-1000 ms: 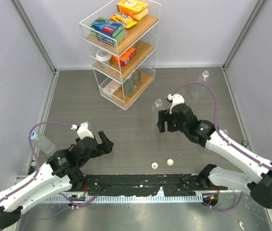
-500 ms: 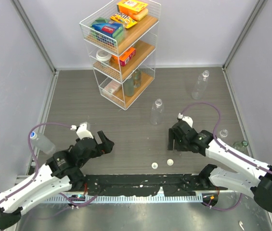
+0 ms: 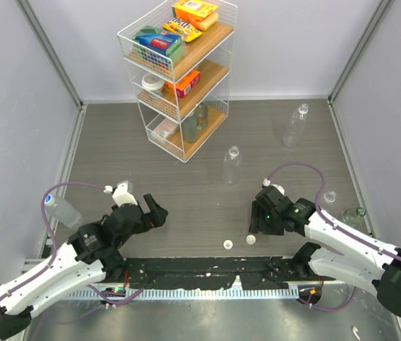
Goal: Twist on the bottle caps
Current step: Pick up the bottle cap from the center of the board.
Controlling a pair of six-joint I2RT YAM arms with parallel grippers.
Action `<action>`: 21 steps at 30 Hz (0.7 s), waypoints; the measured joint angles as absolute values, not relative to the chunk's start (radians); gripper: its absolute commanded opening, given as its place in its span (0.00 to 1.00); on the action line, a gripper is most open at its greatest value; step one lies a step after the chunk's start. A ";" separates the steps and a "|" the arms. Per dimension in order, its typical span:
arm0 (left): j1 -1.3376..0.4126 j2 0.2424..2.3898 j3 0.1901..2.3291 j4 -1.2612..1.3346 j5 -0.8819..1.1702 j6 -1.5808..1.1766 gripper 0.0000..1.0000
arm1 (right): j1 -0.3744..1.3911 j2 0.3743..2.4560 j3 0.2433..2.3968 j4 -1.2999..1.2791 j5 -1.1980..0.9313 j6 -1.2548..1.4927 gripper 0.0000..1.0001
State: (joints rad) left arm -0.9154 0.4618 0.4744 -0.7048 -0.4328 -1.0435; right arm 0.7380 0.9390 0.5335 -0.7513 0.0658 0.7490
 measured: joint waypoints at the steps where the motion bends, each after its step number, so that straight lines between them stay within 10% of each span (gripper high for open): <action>1: -0.915 0.464 0.474 -0.705 -0.433 -1.044 1.00 | 0.738 0.934 0.532 -0.752 0.062 0.753 0.59; 21: -0.915 0.468 0.463 -0.702 -0.433 -1.043 1.00 | 0.738 0.892 0.488 -0.784 0.030 0.786 0.53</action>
